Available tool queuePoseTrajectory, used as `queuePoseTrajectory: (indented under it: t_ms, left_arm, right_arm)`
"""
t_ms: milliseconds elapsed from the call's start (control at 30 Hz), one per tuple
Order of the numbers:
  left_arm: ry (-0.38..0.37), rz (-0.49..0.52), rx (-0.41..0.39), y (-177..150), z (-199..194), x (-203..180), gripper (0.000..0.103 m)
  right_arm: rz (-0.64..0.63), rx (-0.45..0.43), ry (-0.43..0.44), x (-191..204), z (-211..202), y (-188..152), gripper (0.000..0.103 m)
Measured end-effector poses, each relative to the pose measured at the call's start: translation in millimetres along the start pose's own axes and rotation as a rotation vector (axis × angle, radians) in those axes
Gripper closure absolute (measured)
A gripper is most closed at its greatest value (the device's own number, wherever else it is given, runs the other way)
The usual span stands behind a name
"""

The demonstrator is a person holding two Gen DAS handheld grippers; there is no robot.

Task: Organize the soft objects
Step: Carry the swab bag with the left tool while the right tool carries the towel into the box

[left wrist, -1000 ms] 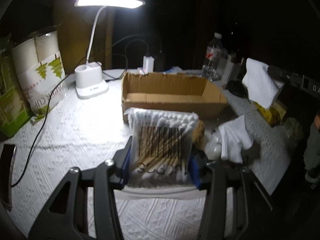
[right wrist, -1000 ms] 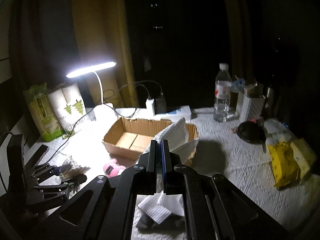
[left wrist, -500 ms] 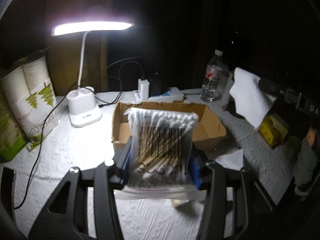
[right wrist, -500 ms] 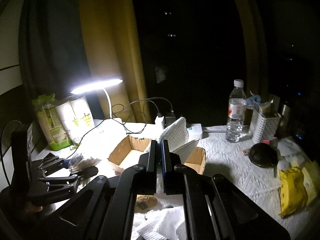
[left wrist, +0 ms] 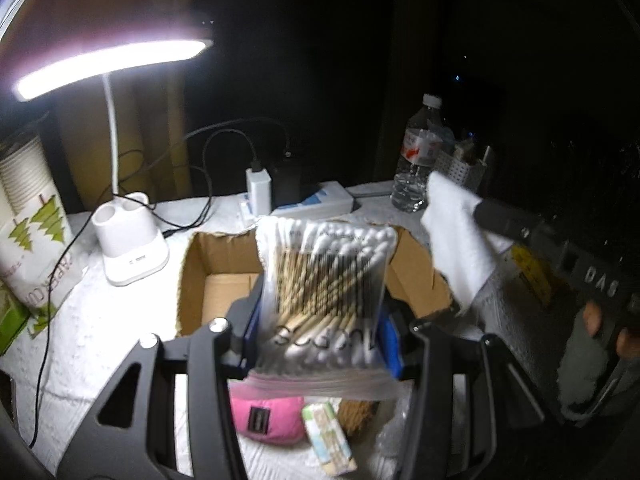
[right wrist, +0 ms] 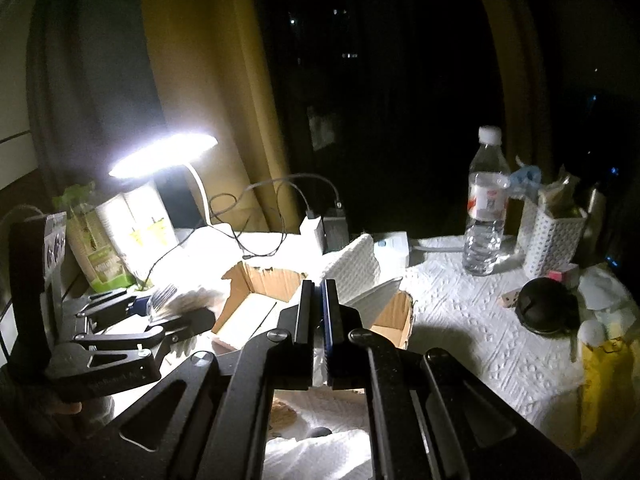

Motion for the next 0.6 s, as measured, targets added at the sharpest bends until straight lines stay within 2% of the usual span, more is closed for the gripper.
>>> queuePoseTrajectory:
  t_ms: [300,600]
  left_arm:
    - [-0.005,-0.017,0.038,8.7,33.8,-3.3,0.054]
    - [-0.006,-0.015,0.082,9.0,65.3,-7.2,0.054]
  right_arm:
    - [0.018,0.075,0.038,-14.0,44.1,-10.2,0.099]
    - [0.038,0.137,0.033,-30.9,74.9,-18.0,0.099]
Point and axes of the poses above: each gripper's, at about its wrist camera, not at the fingertips, and z roughly the way its jaws point, x to its left, y to its top, the point moved 2 cm from there along z, roughly the way its jaws point, and after that the axes turned 7 degrees about x, right-handed, at the moved point
